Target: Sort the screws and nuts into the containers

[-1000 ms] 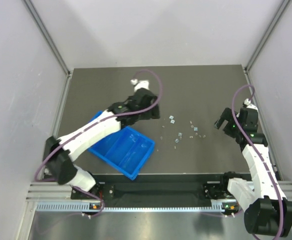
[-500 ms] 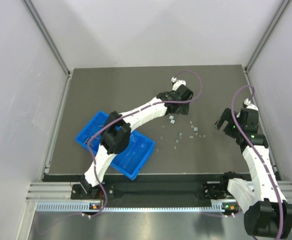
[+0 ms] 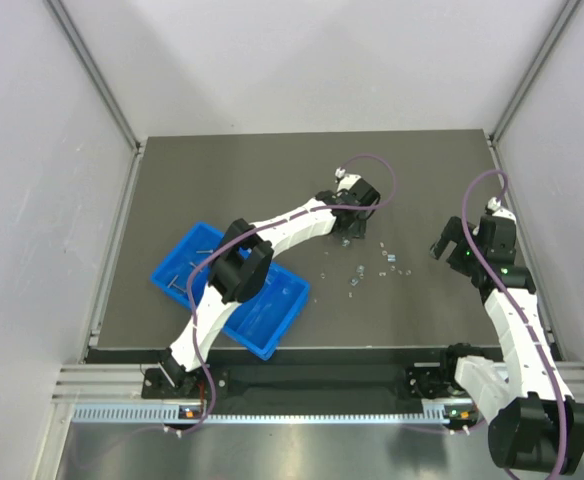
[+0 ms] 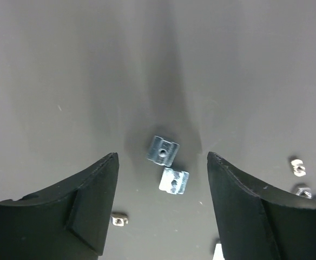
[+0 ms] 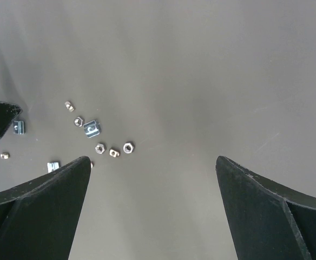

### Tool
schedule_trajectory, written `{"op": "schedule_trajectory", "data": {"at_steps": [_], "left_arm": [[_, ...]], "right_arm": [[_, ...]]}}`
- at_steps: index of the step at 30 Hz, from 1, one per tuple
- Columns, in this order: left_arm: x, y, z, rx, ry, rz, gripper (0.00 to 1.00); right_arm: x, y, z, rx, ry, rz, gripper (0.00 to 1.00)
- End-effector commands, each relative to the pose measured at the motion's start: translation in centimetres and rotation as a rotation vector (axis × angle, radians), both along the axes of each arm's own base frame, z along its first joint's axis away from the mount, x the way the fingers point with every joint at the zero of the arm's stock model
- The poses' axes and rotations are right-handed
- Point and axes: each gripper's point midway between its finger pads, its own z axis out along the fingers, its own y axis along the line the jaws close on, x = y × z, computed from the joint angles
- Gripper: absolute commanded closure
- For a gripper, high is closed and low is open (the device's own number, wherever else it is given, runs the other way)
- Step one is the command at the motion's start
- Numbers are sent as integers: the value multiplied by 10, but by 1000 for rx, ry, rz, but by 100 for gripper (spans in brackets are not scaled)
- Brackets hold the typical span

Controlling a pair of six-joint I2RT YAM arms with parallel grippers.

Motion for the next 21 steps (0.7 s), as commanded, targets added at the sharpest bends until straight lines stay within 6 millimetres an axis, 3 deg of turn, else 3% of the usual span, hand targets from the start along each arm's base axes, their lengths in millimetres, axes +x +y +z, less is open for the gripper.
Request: {"op": "schedule_trajectory", "data": {"at_steps": [1,12,21], "left_arm": [[6,0,-2,-10,-15,21,30],[1,3,-26,16,18,26,39],[0,3,-36,30,31,14,59]], "right_arm": [[9,-5,15,-22,-41,-13,1],[9,-6,13,-25,-29,-20,0],[10,-9,14,-31,-27,-29,0]]}}
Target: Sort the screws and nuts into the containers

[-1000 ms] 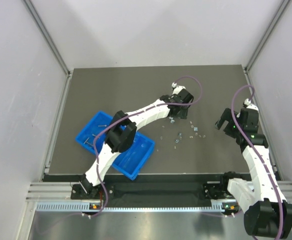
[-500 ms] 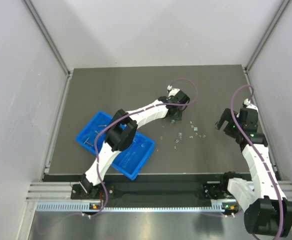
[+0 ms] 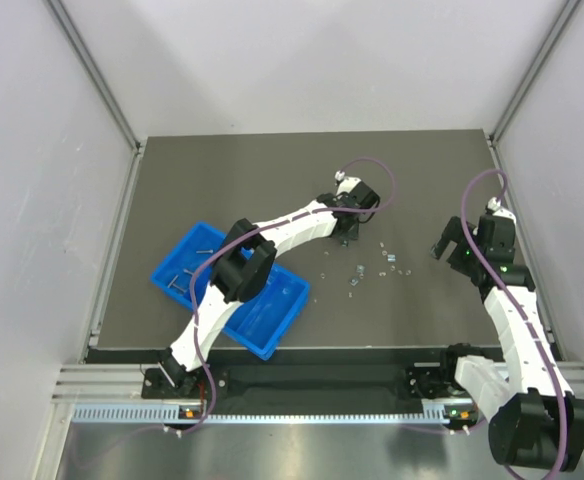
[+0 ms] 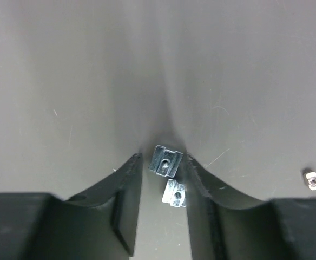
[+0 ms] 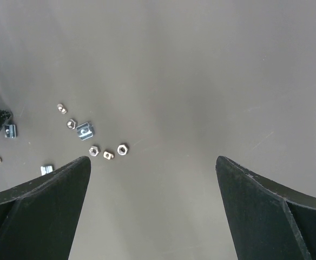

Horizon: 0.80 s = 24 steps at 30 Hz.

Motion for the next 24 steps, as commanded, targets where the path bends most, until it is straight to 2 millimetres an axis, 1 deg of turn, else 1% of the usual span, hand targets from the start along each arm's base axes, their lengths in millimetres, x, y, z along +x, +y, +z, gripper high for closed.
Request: {"op": "schedule_trajectory", "data": {"at_steps": [1,2,5,6,7,9,12,16,17,19,20,21,22,23,24], "left_arm": [[-3,0,-23,19,31,-2,61],[-4,0,-23,16,33,-2,62],[-5,1,-28,21,43,-2,69],[-5,1,-28,20,43,-4,73],[-5,1,-29,22,43,-5,74],[-4,1,-26,22,36,-5,76],[-2,2,-17,20,19,-1,78],[1,2,1,4,-13,10,79],[3,3,10,-2,-28,15,79],[4,3,20,-13,-46,23,79],[5,4,32,-24,-63,26,79],[6,7,35,-22,-68,33,79],[7,8,41,-27,-76,35,79],[7,11,56,-47,-91,44,79],[8,18,59,-46,-95,57,79]], "right_arm": [[11,-4,19,-16,-47,-9,0],[10,-4,18,-16,-42,-9,0],[11,-4,18,-16,-42,-9,0],[10,-4,17,-17,-39,-8,0],[11,-4,18,-15,-41,-8,0],[11,-4,18,-16,-41,-9,0],[12,-4,18,-14,-43,-13,0],[12,-5,20,-10,-48,-22,0],[13,-5,21,-11,-53,-23,0],[13,-5,22,-12,-54,-22,0],[13,-5,22,-14,-55,-24,0],[12,-6,23,-15,-55,-25,0],[12,-6,23,-15,-57,-27,0],[12,-6,23,-15,-58,-30,0],[11,-6,23,-14,-59,-31,0]]}}
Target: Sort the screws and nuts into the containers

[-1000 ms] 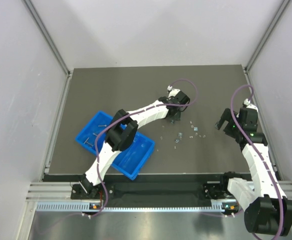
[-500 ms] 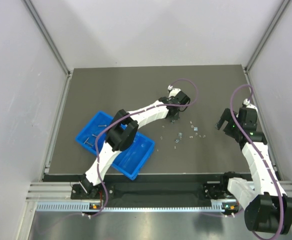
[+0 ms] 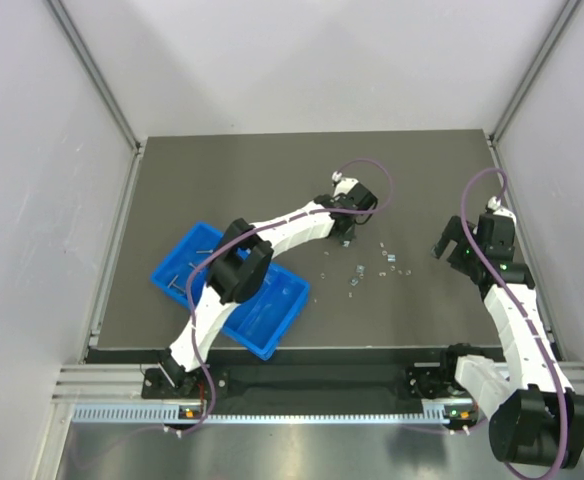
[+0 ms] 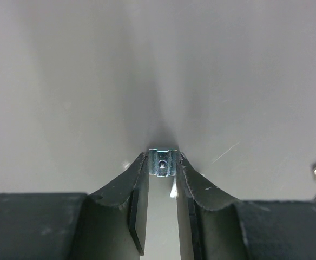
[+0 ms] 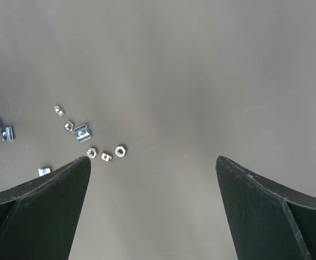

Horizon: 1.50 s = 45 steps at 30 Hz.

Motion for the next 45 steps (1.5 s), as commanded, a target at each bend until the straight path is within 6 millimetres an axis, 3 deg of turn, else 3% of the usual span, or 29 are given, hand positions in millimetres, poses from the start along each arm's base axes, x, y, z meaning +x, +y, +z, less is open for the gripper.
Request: {"op": "schedule_trajectory", "data": {"at_steps": [1,4,6,7,8,9,10,11,12,13,14,16,17,19,20,23,30,36,40,45], "left_arm": [[8,18,74,-76,-101,59,79],[7,50,80,-59,-120,130,80],[5,83,93,-61,-137,206,80],[4,95,118,-101,-177,234,79],[-1,120,107,-78,-158,280,79],[-3,135,112,-82,-166,306,80],[-6,153,135,-107,-211,344,80],[-13,184,124,-68,-188,402,80],[-17,202,126,-51,-194,439,80],[-23,220,143,-69,-224,477,80],[-32,253,132,-14,-206,549,80],[-45,283,145,-21,-242,614,80],[-53,306,138,5,-236,670,80],[-65,329,145,14,-257,719,80],[-73,347,139,43,-255,775,80],[-89,375,131,58,-249,862,80],[-98,384,107,23,-200,908,81],[-105,354,103,-86,-119,807,84],[-125,338,102,-109,-96,771,84],[-146,316,85,-126,-49,716,85]], "right_arm": [[9,-4,25,-10,-69,-23,0],[8,-4,23,-10,-69,-23,0],[7,-4,20,-8,-63,-26,0],[7,-4,21,-8,-66,-25,0],[7,-3,20,-5,-63,-25,0],[7,-3,19,-3,-59,-25,0],[8,-3,18,-1,-59,-24,0],[8,-2,18,1,-56,-21,0],[8,-3,17,-1,-54,-19,0],[9,-2,17,1,-56,-21,0],[9,-3,17,-1,-56,-23,0],[10,-3,18,-5,-60,-20,0],[11,-4,18,-5,-60,-22,0],[13,-4,17,-7,-65,-19,0],[13,-3,15,-2,-59,-15,0],[15,0,12,12,-46,-1,0],[14,2,12,9,-52,11,0],[10,-1,10,2,-50,-5,0],[10,0,8,9,-43,-5,0],[11,1,6,12,-34,-2,0]]}}
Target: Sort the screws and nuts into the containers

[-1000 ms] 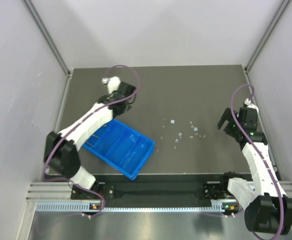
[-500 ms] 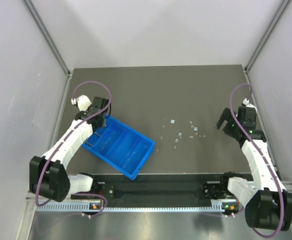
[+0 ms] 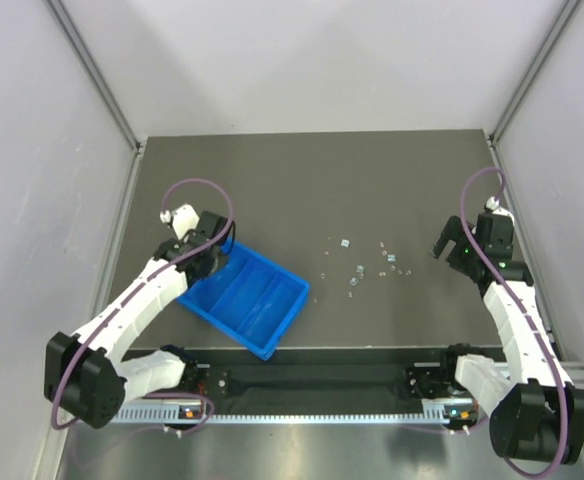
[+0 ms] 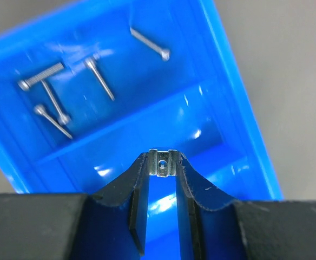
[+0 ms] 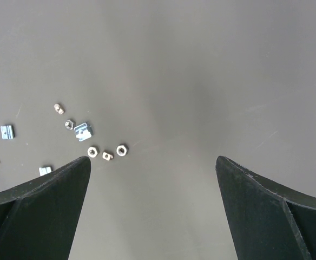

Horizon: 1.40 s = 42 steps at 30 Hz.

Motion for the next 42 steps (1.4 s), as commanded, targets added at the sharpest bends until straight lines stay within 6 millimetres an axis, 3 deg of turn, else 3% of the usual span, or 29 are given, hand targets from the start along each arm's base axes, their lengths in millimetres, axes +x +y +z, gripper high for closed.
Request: {"op": "schedule_trajectory", "data": {"at_steps": [1,4,9,12,15,16,18,21,22,25,26,27,28,29,30,31,32,33,34,35,36,38,42], "left_arm": [[-21,-8,-21,-20,58,1,85],[-23,-12,-34,-10,80,-9,85],[-18,-13,-36,-1,79,-14,82],[-16,-17,-32,-5,80,-32,69],[-12,-22,-19,-18,67,-56,48],[-7,-27,-7,-24,41,-77,36],[-3,-32,7,-27,13,-97,27],[10,-53,39,-39,-58,-168,24],[17,-70,58,-48,-106,-230,24],[38,-119,83,-72,-180,-394,24],[42,-131,85,-74,-185,-433,24],[48,-151,73,-69,-153,-492,24],[54,-175,84,-67,-187,-566,24],[62,-192,63,-40,-135,-602,24],[70,-212,74,-37,-154,-673,25],[69,-231,69,-19,-143,-722,25],[76,-244,42,19,-84,-745,25],[85,-262,55,11,-109,-785,25],[93,-279,41,32,-82,-825,25],[91,-284,22,35,-40,-842,25],[97,-298,26,35,-54,-895,25],[99,-317,1,12,-14,-958,25],[107,-335,-26,16,1,-1040,26]], "right_arm": [[9,-1,11,-3,-50,-5,0],[10,1,10,5,-46,5,0],[9,2,10,9,-48,10,0],[9,1,10,8,-54,4,0],[9,1,10,3,-54,4,1],[9,2,9,11,-53,10,0],[10,2,8,13,-49,13,0],[12,9,4,49,-32,31,0],[13,9,2,47,-25,31,0],[16,7,7,43,-33,27,0],[17,7,10,39,-39,28,0],[18,6,11,35,-42,28,0],[17,4,13,27,-44,24,0],[16,4,14,23,-45,23,0],[16,3,14,20,-46,20,0],[14,3,15,16,-52,21,0],[12,3,15,15,-50,22,0],[10,3,15,15,-50,22,0],[8,-1,15,-6,-51,4,0],[6,-2,15,-11,-52,0,0],[5,-4,16,-17,-54,-7,0],[2,-5,17,-20,-56,-12,0],[0,-5,20,-23,-65,-11,0]]}}
